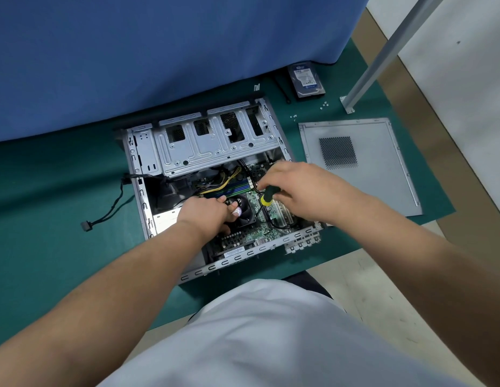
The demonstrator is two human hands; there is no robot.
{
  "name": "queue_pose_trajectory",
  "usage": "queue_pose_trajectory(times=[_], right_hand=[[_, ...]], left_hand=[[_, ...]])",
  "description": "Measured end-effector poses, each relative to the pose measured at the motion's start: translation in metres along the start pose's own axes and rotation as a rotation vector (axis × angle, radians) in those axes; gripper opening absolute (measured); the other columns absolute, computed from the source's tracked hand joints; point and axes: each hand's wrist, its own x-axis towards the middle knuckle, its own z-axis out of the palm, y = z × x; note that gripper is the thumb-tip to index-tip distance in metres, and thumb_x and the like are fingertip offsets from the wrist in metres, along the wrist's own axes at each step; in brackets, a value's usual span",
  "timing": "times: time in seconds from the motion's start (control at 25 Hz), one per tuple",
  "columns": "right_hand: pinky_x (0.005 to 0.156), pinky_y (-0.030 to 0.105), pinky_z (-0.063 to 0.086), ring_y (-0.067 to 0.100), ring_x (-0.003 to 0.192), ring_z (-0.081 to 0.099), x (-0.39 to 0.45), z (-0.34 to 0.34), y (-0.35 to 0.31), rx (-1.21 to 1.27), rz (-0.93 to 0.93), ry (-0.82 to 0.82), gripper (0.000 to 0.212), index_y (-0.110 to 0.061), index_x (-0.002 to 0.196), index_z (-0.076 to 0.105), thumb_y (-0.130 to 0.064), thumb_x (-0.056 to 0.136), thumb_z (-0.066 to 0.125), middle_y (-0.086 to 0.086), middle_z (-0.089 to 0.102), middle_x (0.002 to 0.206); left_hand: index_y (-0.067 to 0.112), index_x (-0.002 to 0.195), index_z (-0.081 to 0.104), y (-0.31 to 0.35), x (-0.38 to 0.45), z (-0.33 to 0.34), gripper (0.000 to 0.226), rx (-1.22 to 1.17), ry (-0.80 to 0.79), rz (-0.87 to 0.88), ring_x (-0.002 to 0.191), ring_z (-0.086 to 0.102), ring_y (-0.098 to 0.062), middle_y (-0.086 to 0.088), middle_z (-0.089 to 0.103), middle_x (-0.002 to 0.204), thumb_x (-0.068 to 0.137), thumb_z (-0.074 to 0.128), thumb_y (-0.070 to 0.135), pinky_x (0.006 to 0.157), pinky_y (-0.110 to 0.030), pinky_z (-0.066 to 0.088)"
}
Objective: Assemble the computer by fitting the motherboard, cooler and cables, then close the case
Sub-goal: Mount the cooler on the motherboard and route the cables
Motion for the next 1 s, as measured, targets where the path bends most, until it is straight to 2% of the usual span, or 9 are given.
queue_pose_trajectory(times=[0.12,0.24,0.32,0.48,0.6,0.68,0.8,0.88,1.0], right_hand=[[0.074,0.04,0.055,0.026,0.094,0.066,-0.001,0.014,-0.007,-0.025,0.184,0.176,0.026,-0.025,0.122,0.063,-0.04,0.102,0.054,0.001,0.068,0.104],[0.043,0.03,0.023,0.029,0.061,0.05,0.001,0.026,-0.015,-0.234,0.39,0.235,0.05,-0.016,0.09,0.044,-0.063,0.103,0.035,0.0,0.036,0.057],[0.045,0.03,0.026,0.032,0.067,0.058,0.002,0.026,-0.008,-0.222,0.346,0.215,0.053,-0.015,0.094,0.044,-0.066,0.101,0.034,0.001,0.042,0.062],[0.082,0.038,0.052,0.023,0.101,0.063,-0.002,0.005,0.011,0.0,0.065,-0.004,0.045,-0.032,0.142,0.049,-0.04,0.099,0.06,-0.005,0.051,0.137],[0.089,0.036,0.052,0.021,0.109,0.062,-0.005,0.006,0.011,0.012,0.031,0.068,0.034,-0.032,0.133,0.061,-0.032,0.099,0.059,-0.004,0.061,0.13],[0.072,0.035,0.051,0.026,0.094,0.066,-0.002,0.017,0.003,-0.058,0.161,0.176,0.033,-0.023,0.114,0.065,-0.051,0.101,0.052,0.001,0.067,0.102],[0.049,0.032,0.032,0.032,0.067,0.064,0.003,0.032,-0.017,-0.256,0.342,0.225,0.055,-0.016,0.088,0.044,-0.068,0.101,0.03,-0.002,0.041,0.059],[0.049,0.033,0.033,0.034,0.07,0.065,0.007,0.031,-0.017,-0.229,0.326,0.229,0.056,-0.016,0.092,0.043,-0.069,0.1,0.029,0.0,0.046,0.065],[0.068,0.038,0.05,0.03,0.092,0.066,0.007,0.015,-0.006,-0.074,0.144,0.128,0.04,-0.023,0.125,0.052,-0.053,0.1,0.052,0.001,0.057,0.119]], left_hand=[[0.053,0.158,0.019,0.0,0.0,0.001,0.06,-0.003,-0.002,-0.004,0.132,0.058,-0.025,0.001,0.019,0.171,0.104,0.046,0.056,0.095,-0.04,0.047],[0.053,0.158,0.018,0.0,-0.001,0.002,0.06,0.001,0.01,-0.003,0.132,0.058,-0.024,0.002,0.019,0.171,0.104,0.046,0.056,0.092,-0.04,0.048],[0.053,0.158,0.019,-0.001,-0.001,0.001,0.06,-0.005,0.01,-0.006,0.132,0.058,-0.024,0.003,0.018,0.171,0.104,0.047,0.055,0.09,-0.039,0.048],[0.053,0.158,0.02,0.0,-0.002,0.0,0.06,-0.015,0.0,-0.004,0.133,0.057,-0.025,0.002,0.018,0.171,0.104,0.047,0.054,0.09,-0.038,0.048],[0.053,0.158,0.019,0.0,-0.004,-0.002,0.06,-0.012,-0.003,-0.002,0.134,0.056,-0.025,0.003,0.017,0.171,0.104,0.047,0.055,0.093,-0.039,0.049],[0.052,0.159,0.018,0.001,-0.004,-0.003,0.061,-0.008,-0.008,-0.003,0.135,0.056,-0.026,0.003,0.016,0.171,0.105,0.046,0.055,0.094,-0.04,0.049],[0.052,0.158,0.018,0.002,-0.005,-0.005,0.06,-0.004,-0.017,0.0,0.135,0.056,-0.026,0.003,0.015,0.171,0.105,0.046,0.055,0.095,-0.041,0.049],[0.053,0.158,0.019,0.002,-0.006,-0.006,0.059,-0.001,-0.014,-0.005,0.134,0.056,-0.025,0.003,0.016,0.171,0.105,0.046,0.055,0.094,-0.04,0.048],[0.054,0.157,0.02,0.002,-0.006,-0.005,0.058,-0.008,-0.005,0.0,0.133,0.057,-0.024,0.003,0.017,0.171,0.105,0.046,0.054,0.091,-0.038,0.048]])
